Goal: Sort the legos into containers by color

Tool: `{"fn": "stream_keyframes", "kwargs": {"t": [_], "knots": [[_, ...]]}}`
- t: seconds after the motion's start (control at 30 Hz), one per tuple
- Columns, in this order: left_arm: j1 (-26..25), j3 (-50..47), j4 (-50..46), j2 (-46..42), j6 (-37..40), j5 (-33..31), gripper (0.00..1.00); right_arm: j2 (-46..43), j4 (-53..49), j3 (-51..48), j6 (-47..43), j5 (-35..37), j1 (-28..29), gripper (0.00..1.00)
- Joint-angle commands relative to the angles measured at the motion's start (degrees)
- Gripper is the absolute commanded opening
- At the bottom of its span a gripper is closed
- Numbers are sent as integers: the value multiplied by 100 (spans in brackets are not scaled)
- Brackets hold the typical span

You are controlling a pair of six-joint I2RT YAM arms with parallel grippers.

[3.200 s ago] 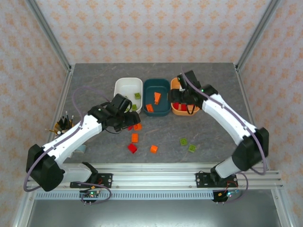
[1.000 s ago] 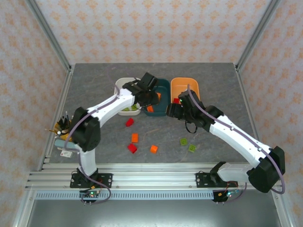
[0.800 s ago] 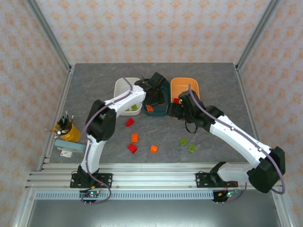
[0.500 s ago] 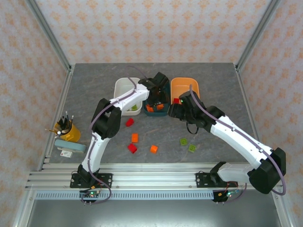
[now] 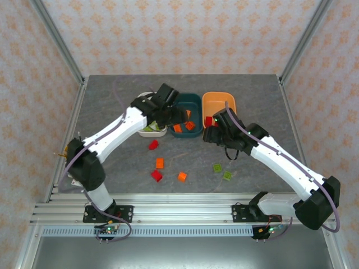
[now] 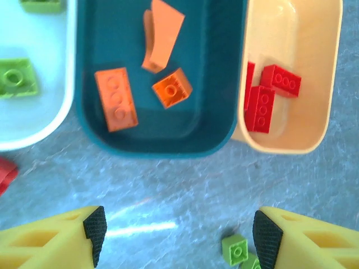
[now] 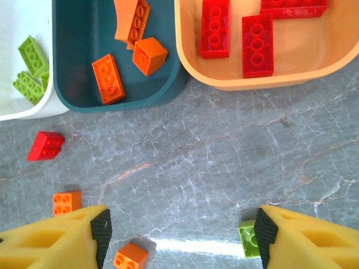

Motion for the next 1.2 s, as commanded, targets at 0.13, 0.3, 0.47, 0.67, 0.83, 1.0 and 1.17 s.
{"fn": "stream_keyframes", "kwargs": {"t": [0.13, 0.3, 0.47, 0.67, 0.83, 1.0, 1.17], "knots": [[-2, -1550, -430, -1367, -245, -305, 73, -112, -525, 21, -61, -125, -16, 68], [16, -2351, -627, -2138, -359, -496, 74, -112, -516, -27, -65, -1, 94, 67], [-12, -2645, -316, -2368, -446, -121, 74, -112, -505, -9, 78, 236, 276, 67], [-455, -2000, 72, -1298, -537, 398, 72, -398, -926, 1, 431, 821, 571, 65], [-1018, -955, 132, 39, -826, 668, 68, -724, -1657, 196, 782, 1306, 692, 64], [-1524, 486, -296, 1529, -908, 998, 66, -1215, -2084, 312, 1018, 1373, 750, 64], [-1921, 1628, -897, 2754, -1031, 1135, 69, -1749, -2272, 196, 1244, 1313, 768, 64]]}}
